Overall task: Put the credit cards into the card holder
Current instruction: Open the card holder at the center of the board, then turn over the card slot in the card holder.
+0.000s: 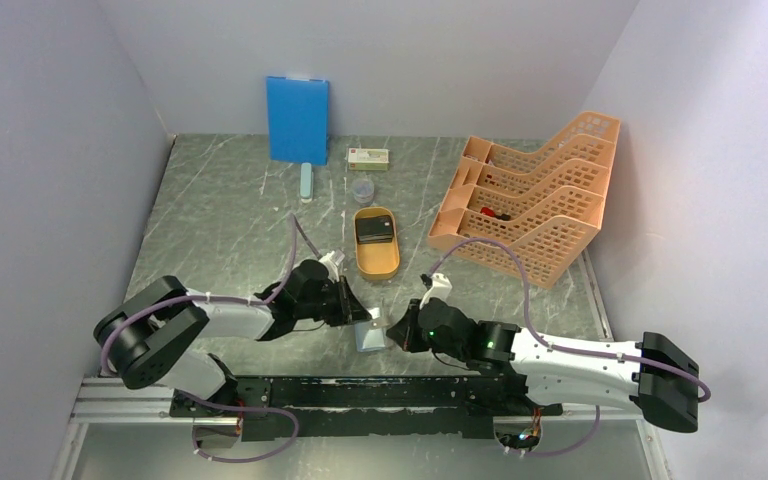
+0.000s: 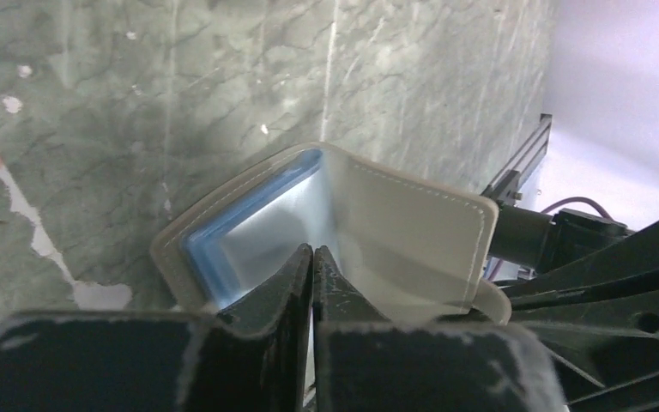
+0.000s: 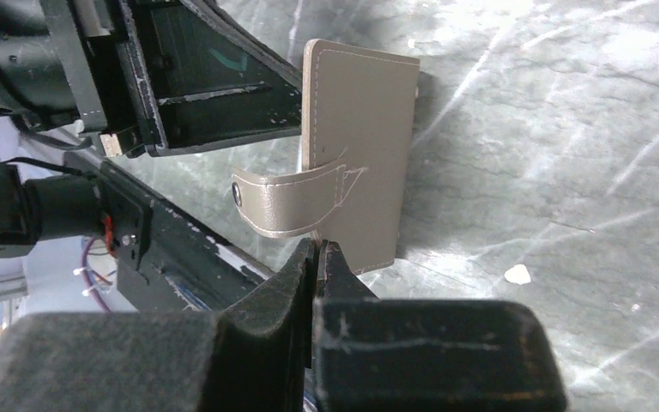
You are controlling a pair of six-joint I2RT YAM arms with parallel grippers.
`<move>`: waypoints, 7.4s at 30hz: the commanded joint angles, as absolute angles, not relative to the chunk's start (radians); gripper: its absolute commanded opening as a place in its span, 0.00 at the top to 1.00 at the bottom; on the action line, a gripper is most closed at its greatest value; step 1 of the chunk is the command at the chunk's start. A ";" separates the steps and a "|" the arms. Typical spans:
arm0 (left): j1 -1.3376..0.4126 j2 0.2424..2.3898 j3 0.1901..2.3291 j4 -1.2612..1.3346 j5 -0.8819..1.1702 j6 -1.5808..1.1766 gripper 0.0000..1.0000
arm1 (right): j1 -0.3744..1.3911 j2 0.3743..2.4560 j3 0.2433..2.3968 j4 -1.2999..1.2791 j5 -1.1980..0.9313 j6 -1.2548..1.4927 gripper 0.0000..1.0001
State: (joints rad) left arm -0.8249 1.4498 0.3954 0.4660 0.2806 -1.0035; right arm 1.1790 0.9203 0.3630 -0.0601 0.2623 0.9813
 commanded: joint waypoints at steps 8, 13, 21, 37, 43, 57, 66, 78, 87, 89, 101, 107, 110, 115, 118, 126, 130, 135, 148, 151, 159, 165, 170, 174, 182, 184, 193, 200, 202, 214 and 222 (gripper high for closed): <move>-0.843 1.542 0.406 0.416 0.201 -0.960 0.95 | 1.175 0.944 0.400 -0.433 0.461 1.146 1.00; -0.857 1.565 0.417 0.396 0.187 -0.950 0.95 | 1.175 0.905 0.399 -0.512 0.478 1.179 0.64; -0.872 1.586 0.422 0.391 0.176 -0.945 0.95 | 1.177 0.749 0.510 -0.640 0.495 1.078 0.44; -0.882 1.602 0.436 0.371 0.163 -0.942 0.95 | 1.198 1.056 0.655 -0.190 0.085 0.778 0.67; -0.882 1.600 0.428 0.368 0.163 -0.940 0.95 | 1.171 1.166 0.635 -0.218 0.274 0.845 0.73; -0.881 1.560 0.429 0.354 0.173 -0.938 0.95 | 1.051 1.272 0.544 -0.203 0.308 0.820 0.73; -0.882 1.334 0.486 0.176 0.152 -0.905 0.57 | 1.026 1.326 0.474 -0.163 0.299 0.831 0.72; -0.881 1.235 0.445 0.105 0.090 -0.887 0.44 | 1.010 1.325 0.354 -0.043 0.246 0.867 0.74; -0.881 1.175 0.456 0.025 0.020 -0.872 0.51 | 1.000 1.309 0.333 -0.026 0.236 0.873 0.75; -0.882 1.126 0.441 0.003 0.003 -0.874 0.49 | 1.000 1.306 0.330 -0.022 0.234 0.874 0.75; -0.882 1.133 0.423 0.022 0.010 -0.876 0.50 | 1.000 1.299 0.324 -0.011 0.226 0.870 0.75; -0.881 1.155 0.421 0.028 0.007 -0.862 0.58 | 1.000 1.286 0.317 -0.008 0.221 0.871 0.75; -0.881 1.180 0.422 0.052 0.014 -0.859 0.64 | 1.000 1.284 0.316 -0.008 0.217 0.870 0.75; -0.882 1.227 0.431 0.084 0.034 -0.856 0.67 | 1.000 1.279 0.317 -0.004 0.213 0.867 0.75; -0.882 1.247 0.436 0.096 0.044 -0.851 0.69 | 1.000 1.285 0.318 -0.005 0.210 0.864 0.75; -0.881 1.311 0.440 0.171 0.109 -0.835 0.72 | 0.999 1.289 0.314 0.035 0.184 0.861 0.75; -0.882 1.318 0.433 0.234 0.153 -0.831 0.77 | 1.000 1.288 0.313 0.052 0.163 0.853 0.74; -0.881 1.291 0.434 0.259 0.180 -0.830 0.95 | 0.999 1.256 0.311 0.060 0.149 0.863 0.72; -0.881 1.116 0.494 0.002 0.136 -0.842 0.95 | 0.983 1.088 0.280 0.289 -0.076 0.942 0.47; -0.882 1.091 0.494 -0.011 0.142 -0.854 0.95 | 0.981 1.074 0.281 0.310 -0.077 0.958 0.42; -0.881 1.055 0.497 -0.097 0.106 -0.883 0.95 | 0.971 1.061 0.288 0.341 -0.099 0.962 0.32; -0.883 1.060 0.458 -0.063 0.122 -0.918 0.95 | 0.969 1.133 0.300 0.317 -0.067 0.992 0.33; -0.882 1.053 0.447 -0.065 0.117 -0.916 0.95 | 0.969 1.146 0.299 0.308 -0.052 0.996 0.39; -0.882 1.060 0.433 -0.057 0.118 -0.915 0.95 | 0.969 1.153 0.302 0.308 -0.052 0.991 0.41; -0.881 1.098 0.392 -0.059 0.088 -0.915 0.95 | 0.950 1.031 0.230 0.331 -0.039 1.027 0.40; -0.881 1.109 0.379 -0.043 0.087 -0.920 0.95 | 0.930 1.021 0.215 0.342 -0.061 1.040 0.43; -0.881 1.126 0.382 -0.031 0.088 -0.919 0.95 | 0.907 1.039 0.205 0.347 -0.083 1.049 0.63; -0.881 1.135 0.369 -0.019 0.089 -0.923 0.95 | 0.897 1.030 0.191 0.342 -0.085 1.049 0.74; -0.881 1.139 0.366 -0.016 0.090 -0.925 0.95 | 0.896 1.026 0.186 0.347 -0.086 1.050 0.78; -0.881 1.138 0.425 -0.086 0.084 -0.873 0.79 | 0.896 1.073 0.278 0.209 -0.055 0.985 1.00; -0.882 0.987 0.558 -0.275 0.005 -0.812 0.30 | 0.896 1.094 0.326 0.149 -0.038 0.956 1.00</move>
State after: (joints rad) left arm -0.8787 1.0584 0.4667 -0.1799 0.0654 -0.8555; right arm 0.8993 1.0824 0.2958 0.1871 -0.0563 0.9794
